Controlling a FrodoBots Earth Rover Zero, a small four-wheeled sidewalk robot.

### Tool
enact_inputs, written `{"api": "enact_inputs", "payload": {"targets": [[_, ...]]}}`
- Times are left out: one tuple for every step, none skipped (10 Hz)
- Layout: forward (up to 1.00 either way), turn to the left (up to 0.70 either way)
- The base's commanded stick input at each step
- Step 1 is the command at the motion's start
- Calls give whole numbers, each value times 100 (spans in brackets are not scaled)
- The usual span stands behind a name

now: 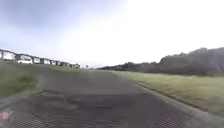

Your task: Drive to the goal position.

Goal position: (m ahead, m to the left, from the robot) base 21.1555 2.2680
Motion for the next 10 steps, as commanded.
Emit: {"api": "enact_inputs", "payload": {"targets": [[100, 0], [100, 0], [100, 0], [100, 0], [100, 0], [100, 0], [100, 0], [100, 0], [100, 0], [100, 0]]}}
